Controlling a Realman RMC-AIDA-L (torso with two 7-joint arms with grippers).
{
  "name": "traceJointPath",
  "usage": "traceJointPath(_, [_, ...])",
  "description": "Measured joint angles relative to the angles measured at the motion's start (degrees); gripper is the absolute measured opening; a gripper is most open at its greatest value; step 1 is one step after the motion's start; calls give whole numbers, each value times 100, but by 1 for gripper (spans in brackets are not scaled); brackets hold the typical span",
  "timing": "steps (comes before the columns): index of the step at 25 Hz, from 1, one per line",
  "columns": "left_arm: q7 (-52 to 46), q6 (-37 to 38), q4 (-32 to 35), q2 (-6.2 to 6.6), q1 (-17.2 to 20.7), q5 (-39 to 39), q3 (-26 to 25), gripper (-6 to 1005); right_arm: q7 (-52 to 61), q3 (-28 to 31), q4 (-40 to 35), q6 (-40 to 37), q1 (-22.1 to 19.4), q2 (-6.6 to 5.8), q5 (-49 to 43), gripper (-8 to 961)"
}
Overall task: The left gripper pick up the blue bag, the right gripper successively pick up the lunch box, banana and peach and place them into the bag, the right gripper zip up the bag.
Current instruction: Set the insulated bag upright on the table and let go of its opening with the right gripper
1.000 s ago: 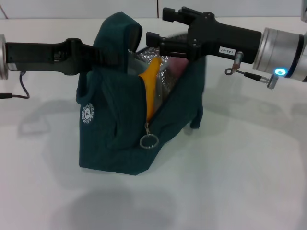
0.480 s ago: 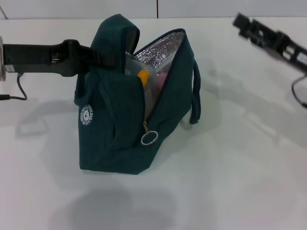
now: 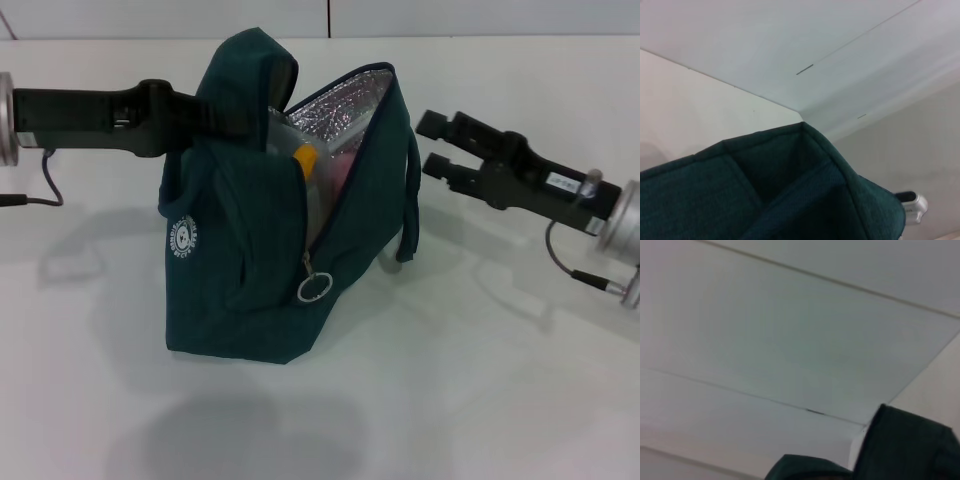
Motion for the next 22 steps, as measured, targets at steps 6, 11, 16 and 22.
traceJointPath(6, [11,0,0,-31,-29,2,38,28,32,-25,1,14,220,12,-15,789])
traceJointPath(11, [34,12,0,-63,-64,14,46,27,24,-82,-27,72,301,17,-19,766])
traceJointPath(16, [38,46,0,-85,-64,19,53,27,-54,-92,-12,104,311,18,-19,742])
traceJointPath(22, [39,87,0,-113,-58,12,63,27,-412,-93,-53,164,245,18,10,683])
